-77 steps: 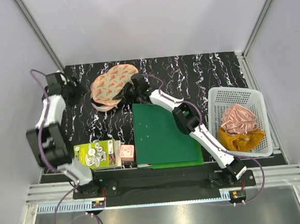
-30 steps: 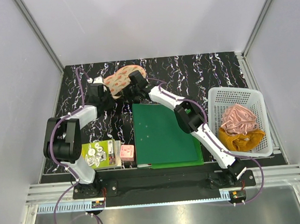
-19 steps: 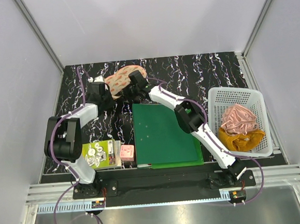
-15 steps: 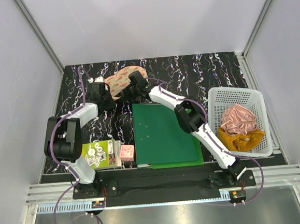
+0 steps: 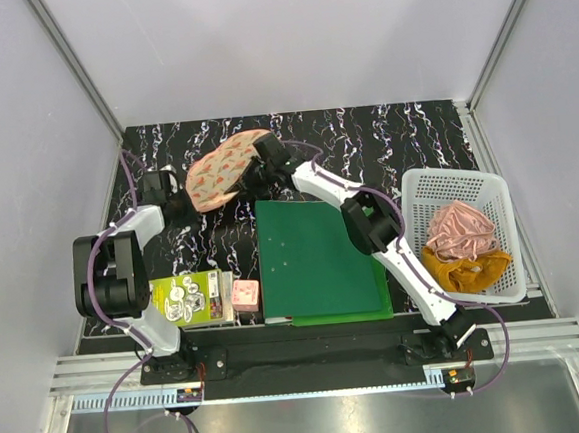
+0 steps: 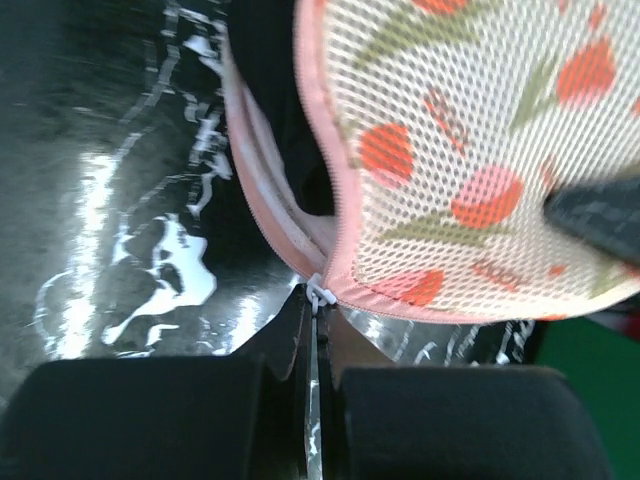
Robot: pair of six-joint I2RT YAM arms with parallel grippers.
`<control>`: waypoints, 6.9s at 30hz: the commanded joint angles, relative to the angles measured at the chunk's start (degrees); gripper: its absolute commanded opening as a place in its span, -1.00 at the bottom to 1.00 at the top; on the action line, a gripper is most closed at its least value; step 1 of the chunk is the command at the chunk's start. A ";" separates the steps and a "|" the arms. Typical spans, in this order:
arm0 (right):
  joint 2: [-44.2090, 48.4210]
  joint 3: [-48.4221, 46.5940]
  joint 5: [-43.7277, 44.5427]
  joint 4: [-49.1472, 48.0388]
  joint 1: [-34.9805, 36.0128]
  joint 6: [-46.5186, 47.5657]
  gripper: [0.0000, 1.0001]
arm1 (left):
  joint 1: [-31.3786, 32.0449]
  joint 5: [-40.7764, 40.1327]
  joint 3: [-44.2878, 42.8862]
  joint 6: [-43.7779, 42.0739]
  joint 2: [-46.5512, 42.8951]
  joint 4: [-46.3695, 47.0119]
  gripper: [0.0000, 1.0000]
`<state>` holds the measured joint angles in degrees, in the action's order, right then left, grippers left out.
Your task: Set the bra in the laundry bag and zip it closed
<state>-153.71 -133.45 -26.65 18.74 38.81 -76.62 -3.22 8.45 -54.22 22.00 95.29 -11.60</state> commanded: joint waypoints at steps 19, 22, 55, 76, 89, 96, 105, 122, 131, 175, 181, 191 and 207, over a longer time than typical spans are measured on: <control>7.90 -2.96 -6.57 7.37 -4.79 10.36 0.57 | 7.17 22.75 -13.46 16.32 7.54 7.90 -1.00; 7.37 -2.52 -6.83 6.66 -4.62 7.29 0.54 | 8.40 22.84 -13.28 16.32 7.81 8.17 -1.00; -1.60 -9.74 -9.12 0.94 -7.17 3.32 0.17 | 1.28 21.60 -2.30 19.72 -2.39 5.84 -1.00; 5.62 1.79 -10.79 -3.45 -6.38 0.77 0.23 | 9.55 23.81 -13.99 22.04 7.55 6.94 -1.00; 1.84 -0.41 -10.34 -3.89 -9.27 0.33 -1.00 | 4.74 21.18 -13.99 15.98 7.73 -0.61 -1.00; -1.68 -3.74 -14.74 -3.80 -11.91 2.70 -1.00 | -5.47 16.16 -13.37 5.71 6.58 -11.15 -1.00; -3.89 -10.00 -14.57 -0.29 -12.44 3.84 -0.12 | -1.09 22.92 -18.99 7.95 9.04 -9.78 -1.00; 19.49 12.77 2.03 4.99 -10.86 12.54 0.67 | 6.83 20.64 -24.80 16.85 13.52 -5.90 -1.00; 17.22 12.42 -1.47 4.37 -7.79 9.74 0.54 | 8.06 21.43 -25.32 18.16 14.05 -4.41 -1.00; -0.12 -9.40 -9.74 1.21 -11.56 4.72 -0.09 | -1.17 24.25 -10.64 7.70 0.42 -8.45 -1.00; 10.09 1.34 -9.20 1.21 -9.63 5.43 0.38 | 2.87 23.72 -15.29 11.30 4.64 -7.04 -1.00; 9.66 1.96 -8.77 1.12 -4.88 0.51 0.36 | 6.65 22.40 -21.10 14.56 7.54 -6.51 -1.00; 2.45 -5.50 -5.78 1.38 -4.97 1.47 -0.53 | 8.06 22.14 -19.09 14.30 5.97 -6.25 -1.00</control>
<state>-148.68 -133.95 -33.98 21.04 34.44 -75.33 4.43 30.26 -74.08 36.51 103.26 -19.77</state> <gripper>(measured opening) 0.320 0.015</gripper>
